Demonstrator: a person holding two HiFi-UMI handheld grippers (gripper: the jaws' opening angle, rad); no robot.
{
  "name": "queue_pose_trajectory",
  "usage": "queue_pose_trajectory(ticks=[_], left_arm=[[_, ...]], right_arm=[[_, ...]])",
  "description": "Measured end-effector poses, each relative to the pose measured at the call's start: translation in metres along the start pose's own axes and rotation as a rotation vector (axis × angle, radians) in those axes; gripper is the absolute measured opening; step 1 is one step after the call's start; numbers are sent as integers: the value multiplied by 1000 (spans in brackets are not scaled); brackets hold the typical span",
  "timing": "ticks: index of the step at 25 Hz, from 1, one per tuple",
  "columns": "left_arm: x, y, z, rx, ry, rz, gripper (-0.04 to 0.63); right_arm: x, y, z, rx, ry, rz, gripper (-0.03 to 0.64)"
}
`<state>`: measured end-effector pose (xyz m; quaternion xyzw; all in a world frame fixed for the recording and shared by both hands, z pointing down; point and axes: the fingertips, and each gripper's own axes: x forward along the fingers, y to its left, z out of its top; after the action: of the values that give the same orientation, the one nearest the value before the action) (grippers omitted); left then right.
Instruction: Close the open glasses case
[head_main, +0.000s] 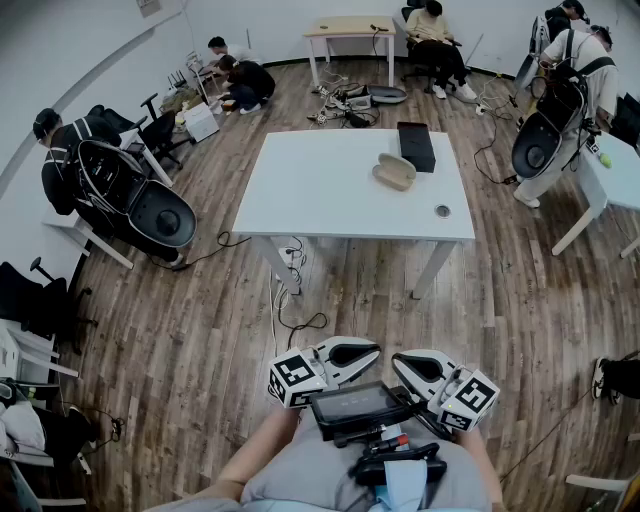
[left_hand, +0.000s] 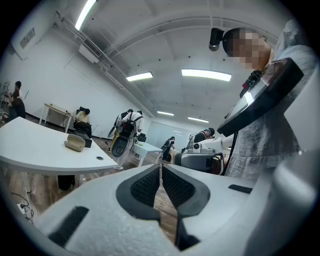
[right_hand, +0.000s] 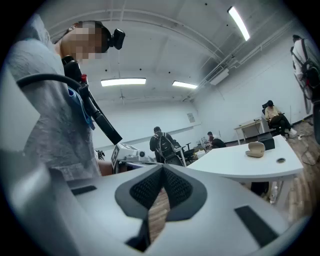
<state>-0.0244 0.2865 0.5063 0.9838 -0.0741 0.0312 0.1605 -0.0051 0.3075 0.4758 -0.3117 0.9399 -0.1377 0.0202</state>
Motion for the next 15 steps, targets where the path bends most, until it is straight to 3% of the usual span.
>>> queue_pose_trajectory(ticks=[10, 15], left_arm=[[3, -6, -2, 36, 34, -5, 26], [5, -5, -2, 35, 44, -10, 26]], right_arm=[[-4, -5, 6, 36, -53, -11, 34], [-4, -5, 0, 2, -6, 6, 34]])
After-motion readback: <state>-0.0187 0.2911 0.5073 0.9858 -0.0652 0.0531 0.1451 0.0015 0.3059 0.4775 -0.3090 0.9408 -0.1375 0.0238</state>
